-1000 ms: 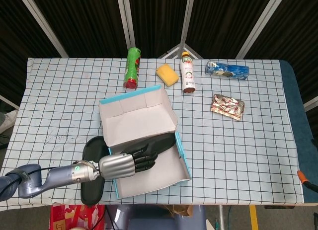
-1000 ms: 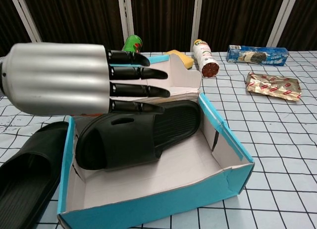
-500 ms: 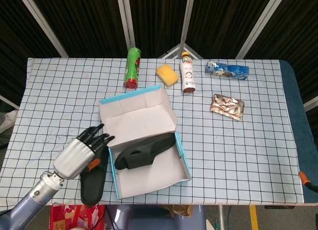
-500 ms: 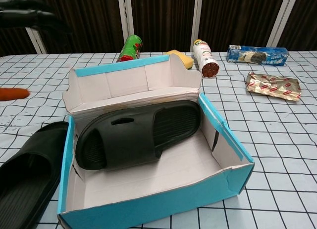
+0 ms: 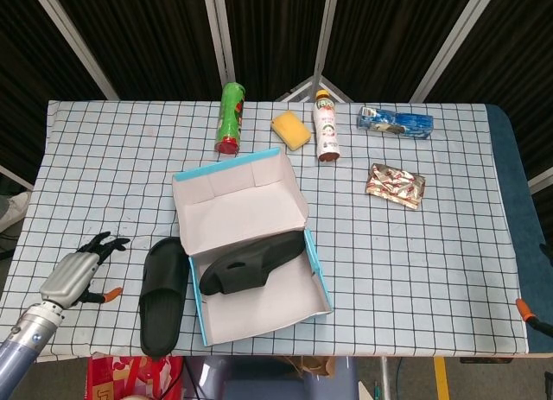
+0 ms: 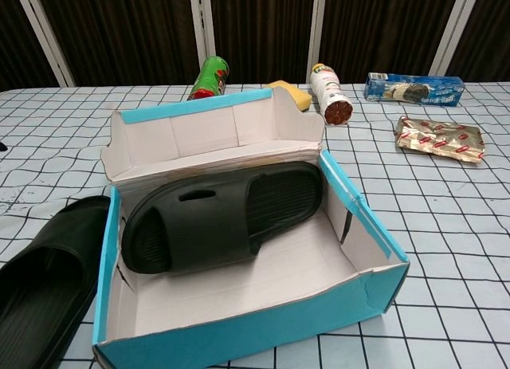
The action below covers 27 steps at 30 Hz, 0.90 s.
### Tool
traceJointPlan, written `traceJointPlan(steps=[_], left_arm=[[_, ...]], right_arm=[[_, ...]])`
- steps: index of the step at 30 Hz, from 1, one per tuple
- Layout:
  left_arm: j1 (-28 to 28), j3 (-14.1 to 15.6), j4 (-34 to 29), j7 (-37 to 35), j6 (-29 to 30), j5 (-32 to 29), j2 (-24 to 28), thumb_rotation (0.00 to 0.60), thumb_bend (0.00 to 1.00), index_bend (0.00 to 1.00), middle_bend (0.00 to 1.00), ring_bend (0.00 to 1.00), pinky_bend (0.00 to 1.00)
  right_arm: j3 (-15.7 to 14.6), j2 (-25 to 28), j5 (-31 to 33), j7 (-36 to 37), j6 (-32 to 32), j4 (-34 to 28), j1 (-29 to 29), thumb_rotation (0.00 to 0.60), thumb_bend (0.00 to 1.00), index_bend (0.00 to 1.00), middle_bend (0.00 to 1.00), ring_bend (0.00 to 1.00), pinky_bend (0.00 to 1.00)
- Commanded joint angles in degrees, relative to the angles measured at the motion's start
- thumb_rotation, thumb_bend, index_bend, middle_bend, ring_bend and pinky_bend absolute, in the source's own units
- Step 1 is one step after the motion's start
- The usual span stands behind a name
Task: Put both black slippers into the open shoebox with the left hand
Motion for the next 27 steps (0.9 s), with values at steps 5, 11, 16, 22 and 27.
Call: traceJointPlan(steps=[5, 11, 16, 22, 27], left_arm=[[-1.61, -2.58, 3.77, -0.35, -5.46, -1.72, -2.97, 0.600, 0.36, 0.11, 0.13, 0.00, 0.11], [-2.83, -3.53, 4.31, 1.17, -8.69, -1.42, -3.82, 0.600, 0.32, 0.10, 0.11, 0.00, 0.10], [-3.22, -3.75, 4.08, 2.84, -10.25, -0.98, -4.30, 0.600, 0.31, 0.09, 0.10, 0.00, 0.09], [-3.24, -4.35, 3.96, 3.57, -11.13, -0.80, -5.13, 0.600, 0.28, 0.08, 0.09, 0.00, 0.08], [-3.61, -4.79, 3.79, 4.61, -12.10, -0.63, -5.57, 0.600, 0.28, 0.08, 0.09, 0.00, 0.07]], right_arm=[[-0.07, -0.04, 0.22, -0.68, -0.82, -0.05, 0.32, 0.600, 0.31, 0.10, 0.10, 0.13, 0.04], [0.00, -0.06, 0.65, -1.53, -1.16, -0.25, 0.40, 0.600, 0.31, 0.10, 0.10, 0.13, 0.04], [-0.05, 0.02, 0.70, -1.82, -1.32, -0.45, 0.42, 0.600, 0.31, 0.10, 0.10, 0.13, 0.04], [-0.03, 0.04, 0.85, -2.00, -1.46, -0.53, 0.43, 0.600, 0.31, 0.10, 0.10, 0.13, 0.04], [-0.03, 0.04, 0.98, -2.24, -1.57, -0.67, 0.43, 0.600, 0.31, 0.10, 0.10, 0.13, 0.04]])
